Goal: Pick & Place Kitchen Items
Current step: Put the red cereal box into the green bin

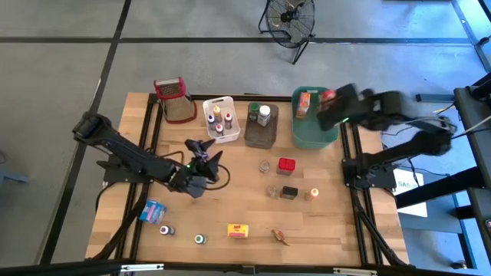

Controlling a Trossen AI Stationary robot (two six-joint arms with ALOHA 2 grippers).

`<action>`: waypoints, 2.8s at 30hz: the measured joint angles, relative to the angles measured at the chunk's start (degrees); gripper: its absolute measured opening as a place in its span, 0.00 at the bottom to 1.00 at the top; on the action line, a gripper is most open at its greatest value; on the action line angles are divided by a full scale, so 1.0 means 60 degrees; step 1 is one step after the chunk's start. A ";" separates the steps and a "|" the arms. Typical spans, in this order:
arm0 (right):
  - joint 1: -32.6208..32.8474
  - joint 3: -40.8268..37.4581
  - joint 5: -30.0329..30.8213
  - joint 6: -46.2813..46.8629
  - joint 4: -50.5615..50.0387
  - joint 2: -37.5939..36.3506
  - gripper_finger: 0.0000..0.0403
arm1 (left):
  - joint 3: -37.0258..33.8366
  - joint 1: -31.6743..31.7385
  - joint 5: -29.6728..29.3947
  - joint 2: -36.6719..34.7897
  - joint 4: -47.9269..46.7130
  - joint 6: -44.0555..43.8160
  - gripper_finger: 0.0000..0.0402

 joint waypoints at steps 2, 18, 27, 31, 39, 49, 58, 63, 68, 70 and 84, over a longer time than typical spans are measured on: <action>-0.0595 -0.0001 0.0057 -0.0386 -0.0008 -0.0678 0.32 | 0.0010 -0.0040 -0.0311 -0.0388 -0.0119 0.0081 0.67; -0.2298 -0.3619 0.0036 0.1796 0.0825 -0.3702 0.32 | 0.0009 -0.0526 0.0068 -0.3256 -0.2938 -0.2014 0.66; -0.2297 -0.5844 -0.0429 -0.1255 0.6895 -0.2730 0.32 | -0.0024 -0.0284 0.1228 -0.3700 -0.5024 -0.4344 0.66; -0.2445 -0.5776 0.0134 -0.1583 0.7309 -0.2008 0.32 | -0.0343 -0.0284 0.2230 -0.3769 -0.4942 -0.5087 0.66; -0.2835 -0.5724 0.0288 -0.0369 0.5898 -0.1487 0.32 | -0.0997 -0.0371 0.2839 -0.3912 -0.4021 -0.4934 0.66; -0.2888 -0.5884 0.0308 0.0140 0.5949 -0.0741 0.32 | -0.1757 -0.0255 0.3069 -0.3926 -0.2481 -0.3887 0.66; -0.3165 -0.5892 0.0288 0.0388 0.6160 0.0370 0.32 | -0.1783 -0.0248 0.3492 -0.3926 -0.2310 -0.3850 0.66; -0.3385 -0.5892 0.0201 0.0417 0.6186 0.0765 0.32 | -0.1783 -0.0248 0.3667 -0.3926 -0.2310 -0.3852 0.66; -0.3539 -0.5895 0.0181 0.0417 0.6260 0.1068 0.32 | -0.1783 -0.0248 0.3783 -0.3926 -0.2314 -0.3843 0.66; -0.3584 -0.5895 0.0183 0.0417 0.6349 0.1169 0.32 | -0.1783 -0.0248 0.3811 -0.3926 -0.2314 -0.3843 0.66; -0.3929 -0.5895 0.0251 0.0149 0.7201 0.2025 0.32 | -0.1783 -0.0248 0.4008 -0.3922 -0.2321 -0.3838 0.66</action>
